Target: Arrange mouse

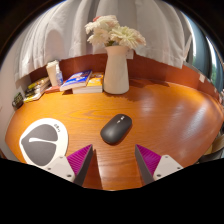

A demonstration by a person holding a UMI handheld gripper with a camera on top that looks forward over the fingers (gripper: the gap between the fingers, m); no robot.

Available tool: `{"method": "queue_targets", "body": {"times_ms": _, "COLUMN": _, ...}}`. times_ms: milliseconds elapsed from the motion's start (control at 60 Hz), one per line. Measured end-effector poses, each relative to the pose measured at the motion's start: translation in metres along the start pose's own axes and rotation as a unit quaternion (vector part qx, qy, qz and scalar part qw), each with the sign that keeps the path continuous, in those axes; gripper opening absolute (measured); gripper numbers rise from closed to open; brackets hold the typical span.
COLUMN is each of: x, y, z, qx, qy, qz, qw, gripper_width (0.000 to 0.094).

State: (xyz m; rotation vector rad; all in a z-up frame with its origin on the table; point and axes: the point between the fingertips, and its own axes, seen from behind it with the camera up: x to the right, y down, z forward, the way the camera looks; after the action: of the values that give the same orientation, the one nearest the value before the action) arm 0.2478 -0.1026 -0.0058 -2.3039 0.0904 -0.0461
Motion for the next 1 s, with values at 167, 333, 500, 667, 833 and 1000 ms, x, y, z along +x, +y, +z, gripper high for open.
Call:
{"method": "queue_targets", "body": {"times_ms": 167, "x": 0.0, "y": -0.031, "z": 0.046, "qx": -0.01, "qy": -0.031, "qz": -0.008, "qw": 0.999, "gripper_width": 0.0857}}
{"method": "queue_targets", "body": {"times_ms": 333, "x": -0.015, "y": -0.053, "z": 0.069, "qx": -0.027, "qy": -0.058, "qz": -0.016, "qw": 0.998, "gripper_width": 0.0861}}
{"method": "queue_targets", "body": {"times_ms": 500, "x": -0.014, "y": -0.06, "z": 0.082, "qx": -0.04, "qy": -0.054, "qz": -0.037, "qw": 0.997, "gripper_width": 0.0778}}
{"method": "queue_targets", "body": {"times_ms": 667, "x": -0.01, "y": -0.062, "z": 0.085, "qx": -0.036, "qy": -0.056, "qz": -0.028, "qw": 0.997, "gripper_width": 0.0473}}
{"method": "queue_targets", "body": {"times_ms": 833, "x": -0.008, "y": -0.062, "z": 0.085, "qx": -0.037, "qy": -0.054, "qz": -0.019, "qw": 0.998, "gripper_width": 0.0382}}
{"method": "queue_targets", "body": {"times_ms": 1000, "x": -0.01, "y": -0.064, "z": 0.085, "qx": -0.066, "qy": -0.066, "qz": -0.006, "qw": 0.996, "gripper_width": 0.0324}}
